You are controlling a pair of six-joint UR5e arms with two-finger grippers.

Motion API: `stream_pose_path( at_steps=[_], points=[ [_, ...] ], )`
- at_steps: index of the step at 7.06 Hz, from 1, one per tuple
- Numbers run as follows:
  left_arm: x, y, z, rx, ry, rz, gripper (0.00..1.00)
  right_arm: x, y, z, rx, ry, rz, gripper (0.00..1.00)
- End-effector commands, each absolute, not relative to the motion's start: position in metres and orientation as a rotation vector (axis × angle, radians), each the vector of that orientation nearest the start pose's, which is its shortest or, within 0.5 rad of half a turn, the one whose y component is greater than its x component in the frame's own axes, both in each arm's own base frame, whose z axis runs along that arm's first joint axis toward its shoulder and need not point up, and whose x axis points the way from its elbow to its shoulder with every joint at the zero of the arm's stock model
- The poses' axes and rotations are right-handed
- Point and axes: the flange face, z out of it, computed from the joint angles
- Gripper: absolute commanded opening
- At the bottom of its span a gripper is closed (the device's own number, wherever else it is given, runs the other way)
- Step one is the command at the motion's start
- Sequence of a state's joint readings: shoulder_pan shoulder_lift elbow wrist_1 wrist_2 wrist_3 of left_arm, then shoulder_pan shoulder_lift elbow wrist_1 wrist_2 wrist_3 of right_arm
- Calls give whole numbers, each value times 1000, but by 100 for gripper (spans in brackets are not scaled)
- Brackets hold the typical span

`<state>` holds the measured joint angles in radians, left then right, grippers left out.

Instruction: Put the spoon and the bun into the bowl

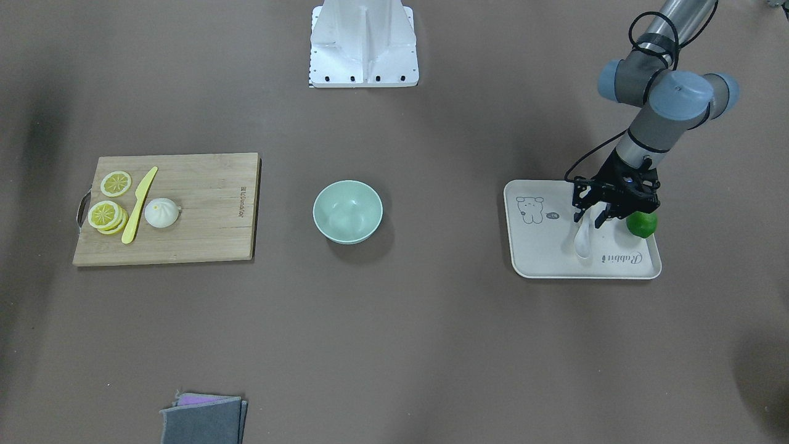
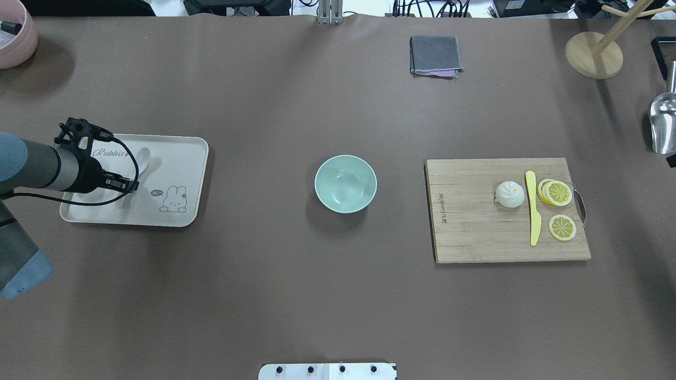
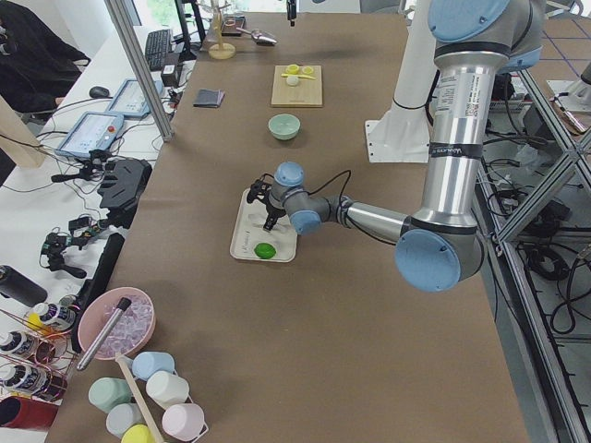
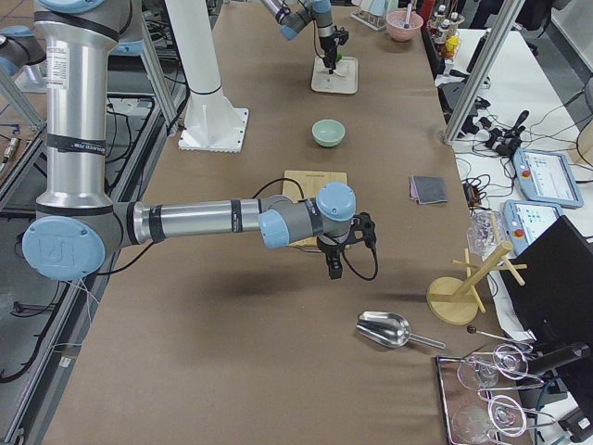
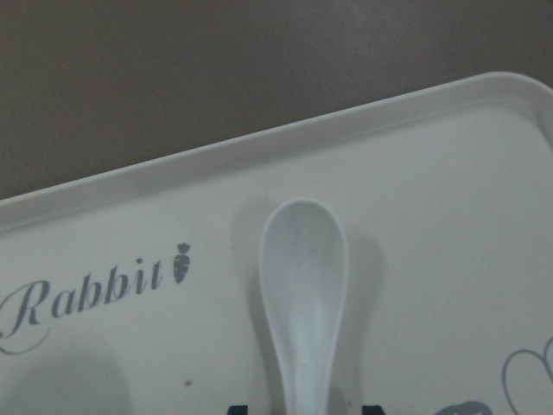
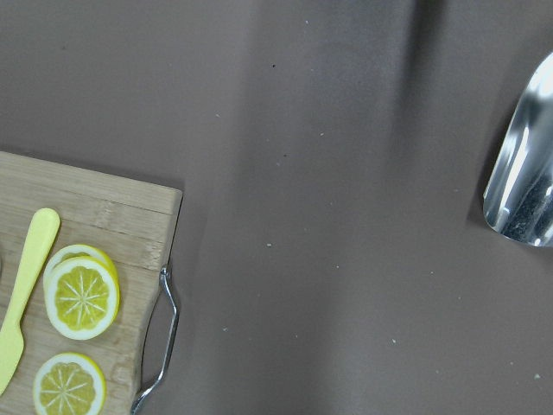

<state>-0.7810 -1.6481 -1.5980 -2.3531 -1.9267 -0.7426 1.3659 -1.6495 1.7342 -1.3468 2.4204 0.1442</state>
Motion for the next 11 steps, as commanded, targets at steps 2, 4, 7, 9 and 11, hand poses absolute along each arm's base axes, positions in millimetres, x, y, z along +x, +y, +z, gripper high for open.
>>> stream_pose_path(
  at_steps=[2, 4, 7, 9, 11],
  points=[
    [315, -452, 517, 409, 870, 207, 0, -46, -478, 580, 138, -883, -190, 100],
    [288, -452, 456, 392, 1024, 185, 0, -67, -486, 551, 195, -905, -221, 100],
    [334, -499, 310, 333, 1124, 9, 0, -199, -493, 480, 177, -967, -86, 100],
    [359, -503, 274, 325, 1122, -28, 0, -275, -471, 470, 203, -888, -90, 100],
    [390, -502, 260, 359, 1105, -42, 0, -328, -447, 463, 215, -851, -89, 100]
  ],
)
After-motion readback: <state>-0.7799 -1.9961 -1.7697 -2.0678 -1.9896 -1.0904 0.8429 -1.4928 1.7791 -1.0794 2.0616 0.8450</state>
